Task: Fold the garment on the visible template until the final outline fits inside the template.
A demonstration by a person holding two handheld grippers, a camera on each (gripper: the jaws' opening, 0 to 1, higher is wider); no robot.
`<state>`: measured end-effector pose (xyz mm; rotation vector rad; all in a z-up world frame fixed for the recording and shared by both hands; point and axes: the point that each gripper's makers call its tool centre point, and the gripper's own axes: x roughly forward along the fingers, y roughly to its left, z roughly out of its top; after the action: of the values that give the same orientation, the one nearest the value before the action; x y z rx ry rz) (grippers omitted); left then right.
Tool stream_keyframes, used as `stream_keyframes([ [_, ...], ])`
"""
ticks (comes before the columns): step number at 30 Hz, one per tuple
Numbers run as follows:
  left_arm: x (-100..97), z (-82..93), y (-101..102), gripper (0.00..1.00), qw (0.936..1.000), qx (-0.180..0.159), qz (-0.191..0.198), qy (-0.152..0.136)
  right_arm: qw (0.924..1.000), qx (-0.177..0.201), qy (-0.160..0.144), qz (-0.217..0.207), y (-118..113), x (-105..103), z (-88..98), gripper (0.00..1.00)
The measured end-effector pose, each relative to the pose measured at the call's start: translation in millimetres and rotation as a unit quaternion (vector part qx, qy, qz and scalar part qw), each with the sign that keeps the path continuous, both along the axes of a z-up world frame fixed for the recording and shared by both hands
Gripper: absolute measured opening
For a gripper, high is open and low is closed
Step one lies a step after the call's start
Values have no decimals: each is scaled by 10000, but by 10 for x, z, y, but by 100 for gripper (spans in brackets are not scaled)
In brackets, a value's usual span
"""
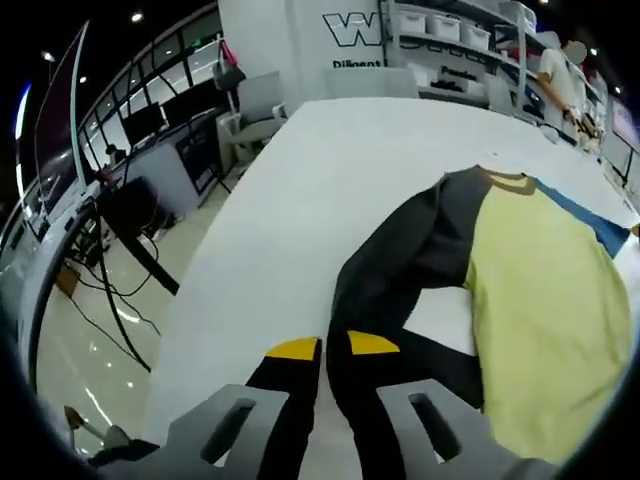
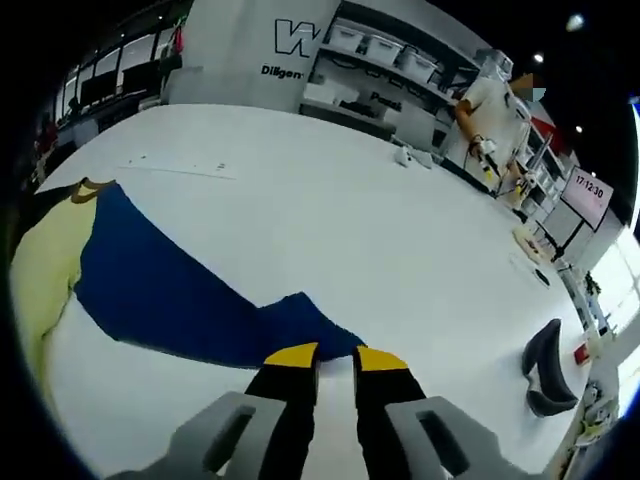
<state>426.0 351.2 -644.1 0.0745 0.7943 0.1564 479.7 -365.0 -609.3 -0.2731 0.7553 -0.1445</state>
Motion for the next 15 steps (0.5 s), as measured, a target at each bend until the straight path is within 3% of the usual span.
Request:
stream_keyframes([
  [2, -19, 43, -28, 34, 10000, -62, -5, -75, 9998, 81, -157, 59, 93, 4, 77, 26],
  [3, -27, 83, -75, 38, 9997, -156, -29, -175, 9989, 247, -402, 47, 184, 23, 148, 30],
  [4, -45, 104, -108, 41, 9996, -190, -67, -203, 9971, 538, -451, 302, 376, 13, 171, 30],
  [6, -93, 136, -168, 46, 9995, -223, -122, -211, 9956, 707, -491, 377, 519, -28, 199, 31],
  [7, -133, 161, -215, 47, 9992, -286, -134, -245, 9931, 794, -492, 713, 735, -82, 218, 32],
  [8, -178, 176, -272, 49, 9989, -350, -158, -258, 9913, 941, -506, 765, 832, -115, 223, 33],
  [10, -261, 185, -401, 52, 9982, -450, -306, -237, 9805, 1589, -368, 1095, 1205, -253, 201, 34],
  [14, -411, 188, -559, 58, 9974, -472, -523, -175, 9718, 1652, -131, 1678, 1614, -517, 159, 36],
  [15, -442, 185, -582, 60, 9972, -475, -553, -149, 9656, 1685, -23, 1978, 1794, -641, 124, 37],
])
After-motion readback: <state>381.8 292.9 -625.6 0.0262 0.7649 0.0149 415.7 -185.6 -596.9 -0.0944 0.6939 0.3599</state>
